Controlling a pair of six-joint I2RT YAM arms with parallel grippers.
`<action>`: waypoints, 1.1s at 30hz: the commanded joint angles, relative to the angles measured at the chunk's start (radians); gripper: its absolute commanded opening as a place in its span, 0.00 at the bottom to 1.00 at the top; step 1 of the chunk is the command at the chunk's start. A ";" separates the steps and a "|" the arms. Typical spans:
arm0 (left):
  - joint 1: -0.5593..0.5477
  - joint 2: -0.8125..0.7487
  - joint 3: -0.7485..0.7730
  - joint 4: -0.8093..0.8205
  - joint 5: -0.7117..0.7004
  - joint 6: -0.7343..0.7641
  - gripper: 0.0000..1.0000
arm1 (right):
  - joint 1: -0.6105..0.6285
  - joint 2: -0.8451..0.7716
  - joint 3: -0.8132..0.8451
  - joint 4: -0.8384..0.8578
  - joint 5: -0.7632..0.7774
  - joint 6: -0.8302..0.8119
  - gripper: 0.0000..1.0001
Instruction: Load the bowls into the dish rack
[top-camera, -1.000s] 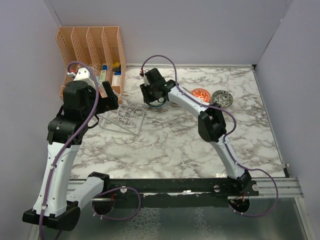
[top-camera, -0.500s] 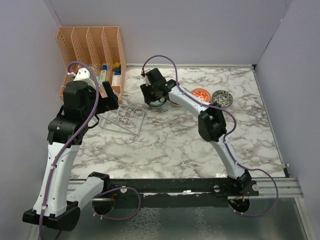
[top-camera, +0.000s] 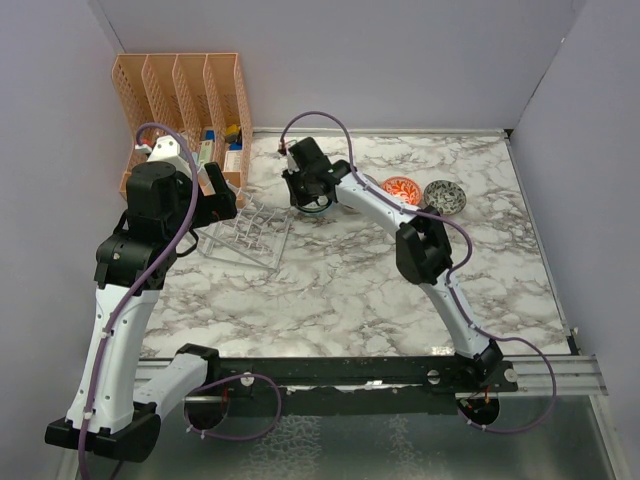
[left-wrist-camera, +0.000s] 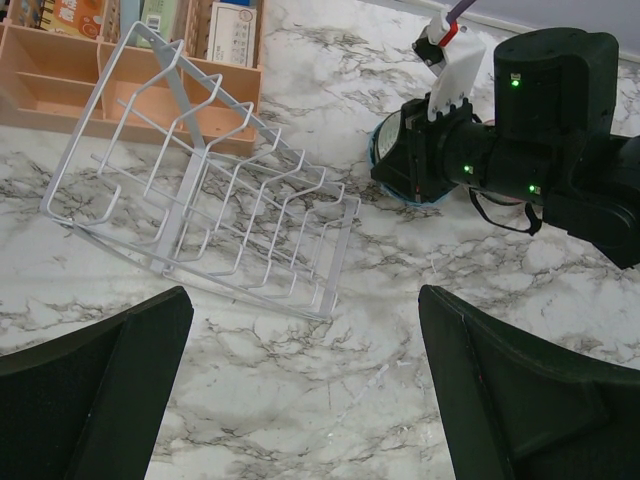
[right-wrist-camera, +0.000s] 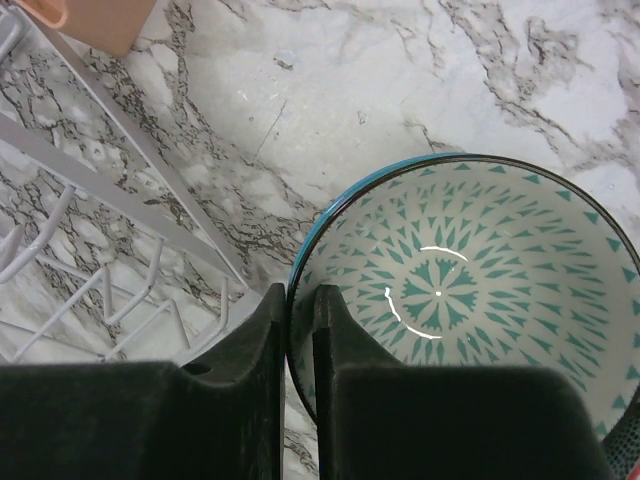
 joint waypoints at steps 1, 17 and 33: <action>-0.003 -0.014 0.005 0.022 -0.004 0.014 0.99 | 0.005 -0.006 0.015 0.009 -0.003 -0.004 0.02; -0.002 -0.011 0.006 0.026 0.004 0.007 0.99 | 0.005 -0.162 -0.034 0.045 0.004 -0.009 0.01; -0.002 0.020 0.095 -0.002 0.002 0.001 0.99 | -0.003 -0.366 -0.094 0.170 -0.146 0.144 0.01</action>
